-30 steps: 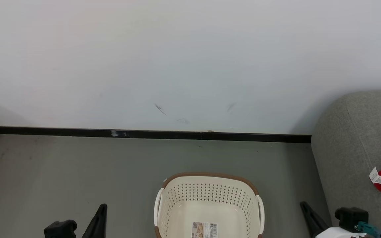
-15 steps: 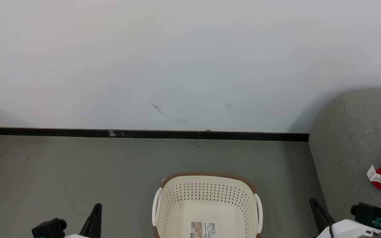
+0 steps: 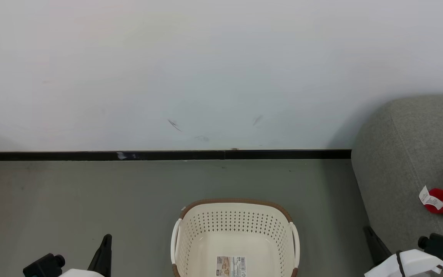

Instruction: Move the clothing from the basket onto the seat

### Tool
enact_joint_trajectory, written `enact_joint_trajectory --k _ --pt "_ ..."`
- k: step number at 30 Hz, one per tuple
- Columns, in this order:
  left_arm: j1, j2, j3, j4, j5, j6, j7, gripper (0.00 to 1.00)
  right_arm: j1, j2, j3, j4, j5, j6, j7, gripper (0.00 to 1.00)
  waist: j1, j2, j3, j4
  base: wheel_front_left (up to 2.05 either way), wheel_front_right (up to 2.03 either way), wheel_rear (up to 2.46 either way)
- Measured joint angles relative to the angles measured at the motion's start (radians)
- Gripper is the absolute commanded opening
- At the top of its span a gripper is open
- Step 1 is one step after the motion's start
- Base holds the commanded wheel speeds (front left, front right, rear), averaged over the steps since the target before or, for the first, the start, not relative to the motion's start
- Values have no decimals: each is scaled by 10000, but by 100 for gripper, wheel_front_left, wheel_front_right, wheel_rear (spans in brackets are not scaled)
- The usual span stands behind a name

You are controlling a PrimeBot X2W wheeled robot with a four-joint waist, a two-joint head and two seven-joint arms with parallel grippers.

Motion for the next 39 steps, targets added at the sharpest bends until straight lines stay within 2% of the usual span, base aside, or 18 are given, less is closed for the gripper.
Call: enact_joint_trajectory --k 7,14,31,39 --pt "0 -42 290 -111 -690 -96 263 0 -5 21 -163 -192 951 0 272 0 42 0 -8 -164 0 0 0" --pt "0 -105 550 -201 -1369 -190 510 0 -5 42 -307 -320 1891 0 491 0 48 0 3 -300 0 0 0" --pt "-24 -270 1198 -314 -3060 -458 1074 0 -67 92 -660 -604 4207 0 1020 0 -86 0 184 -555 0 0 0" --pt "-146 -364 1509 -385 -3837 -617 1329 0 -183 117 -859 -796 5296 0 1243 0 -110 0 277 -676 0 0 0"
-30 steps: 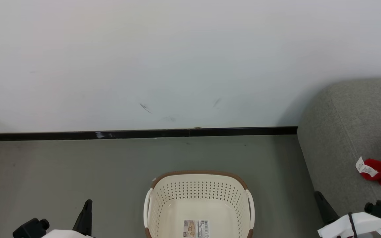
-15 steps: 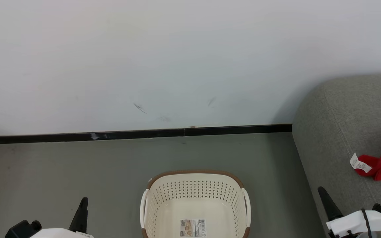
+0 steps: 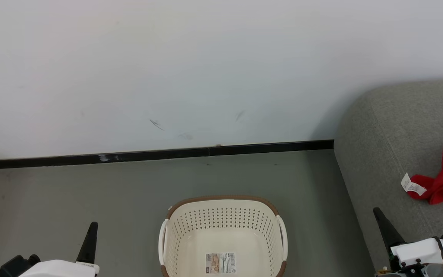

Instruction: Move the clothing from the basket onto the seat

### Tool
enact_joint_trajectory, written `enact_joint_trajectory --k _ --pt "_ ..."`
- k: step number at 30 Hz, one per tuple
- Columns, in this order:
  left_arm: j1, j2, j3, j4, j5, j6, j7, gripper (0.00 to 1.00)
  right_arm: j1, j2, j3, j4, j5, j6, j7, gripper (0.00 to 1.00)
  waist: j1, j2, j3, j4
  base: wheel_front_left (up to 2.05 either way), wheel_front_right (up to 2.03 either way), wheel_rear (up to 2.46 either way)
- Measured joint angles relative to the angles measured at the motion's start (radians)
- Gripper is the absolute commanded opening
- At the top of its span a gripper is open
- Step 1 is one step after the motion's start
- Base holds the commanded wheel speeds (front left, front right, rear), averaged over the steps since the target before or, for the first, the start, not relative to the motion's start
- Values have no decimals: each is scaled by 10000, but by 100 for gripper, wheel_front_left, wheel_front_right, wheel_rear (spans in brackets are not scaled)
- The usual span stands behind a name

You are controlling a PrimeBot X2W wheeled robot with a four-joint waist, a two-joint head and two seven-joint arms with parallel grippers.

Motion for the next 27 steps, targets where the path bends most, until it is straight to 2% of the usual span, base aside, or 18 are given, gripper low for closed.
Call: enact_joint_trajectory --k 27 --pt "-99 -288 1074 -236 -2750 -464 988 0 -192 105 -629 -520 3785 0 917 0 -9 0 176 -416 0 0 0"
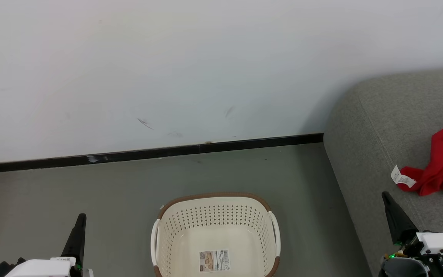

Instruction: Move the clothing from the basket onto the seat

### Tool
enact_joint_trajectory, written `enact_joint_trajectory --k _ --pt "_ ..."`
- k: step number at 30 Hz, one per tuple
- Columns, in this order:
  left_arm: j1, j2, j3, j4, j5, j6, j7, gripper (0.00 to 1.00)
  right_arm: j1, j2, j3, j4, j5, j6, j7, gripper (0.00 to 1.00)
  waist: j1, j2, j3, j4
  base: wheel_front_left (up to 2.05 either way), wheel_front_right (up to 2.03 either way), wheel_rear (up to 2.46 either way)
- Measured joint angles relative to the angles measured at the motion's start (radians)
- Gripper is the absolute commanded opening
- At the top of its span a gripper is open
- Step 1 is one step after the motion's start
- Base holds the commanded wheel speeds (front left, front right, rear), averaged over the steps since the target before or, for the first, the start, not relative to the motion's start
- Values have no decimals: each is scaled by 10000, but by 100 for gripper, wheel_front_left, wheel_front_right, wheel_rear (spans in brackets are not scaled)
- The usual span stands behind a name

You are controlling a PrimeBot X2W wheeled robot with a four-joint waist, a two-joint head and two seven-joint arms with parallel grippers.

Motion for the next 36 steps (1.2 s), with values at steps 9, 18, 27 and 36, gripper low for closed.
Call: enact_joint_trajectory --k 9,18,27,36 --pt "-12 -8 38 -29 -81 -31 8 0 -2 4 -13 -29 58 0 2 0 -1 0 2 -1 0 0 0" --pt "-27 -8 40 -61 -90 -31 10 0 -2 4 -8 -65 58 0 2 0 -1 0 4 -1 0 0 0" --pt "-33 -8 42 -71 -90 -31 10 0 -2 4 -2 -75 58 0 2 0 -2 0 6 -1 0 0 0" --pt "-34 -10 46 -81 -90 -31 10 0 -2 6 6 -81 59 0 2 0 -3 0 6 -1 0 0 0"
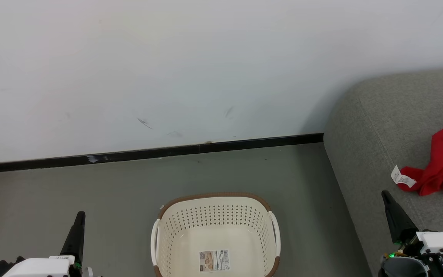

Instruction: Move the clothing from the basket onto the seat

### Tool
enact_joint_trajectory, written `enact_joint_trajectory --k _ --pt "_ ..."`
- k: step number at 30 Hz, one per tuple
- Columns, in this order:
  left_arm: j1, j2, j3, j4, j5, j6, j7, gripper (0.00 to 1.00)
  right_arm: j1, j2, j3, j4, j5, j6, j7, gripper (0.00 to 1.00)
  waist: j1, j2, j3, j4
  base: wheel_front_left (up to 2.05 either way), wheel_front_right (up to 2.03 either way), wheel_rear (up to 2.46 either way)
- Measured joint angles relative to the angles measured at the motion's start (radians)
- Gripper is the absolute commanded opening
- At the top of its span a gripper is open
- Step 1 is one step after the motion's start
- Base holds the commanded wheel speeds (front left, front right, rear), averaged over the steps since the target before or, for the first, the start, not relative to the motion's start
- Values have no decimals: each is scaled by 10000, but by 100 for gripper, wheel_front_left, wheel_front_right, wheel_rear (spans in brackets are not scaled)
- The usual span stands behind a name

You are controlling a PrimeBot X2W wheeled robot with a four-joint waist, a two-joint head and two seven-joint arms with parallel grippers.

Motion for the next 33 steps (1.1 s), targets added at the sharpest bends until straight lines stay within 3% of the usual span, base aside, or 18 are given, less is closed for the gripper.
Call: enact_joint_trajectory --k 33 --pt "0 -2 4 -27 0 0 0 0 0 0 23 -15 0 0 0 0 -1 0 2 0 0 0 0"
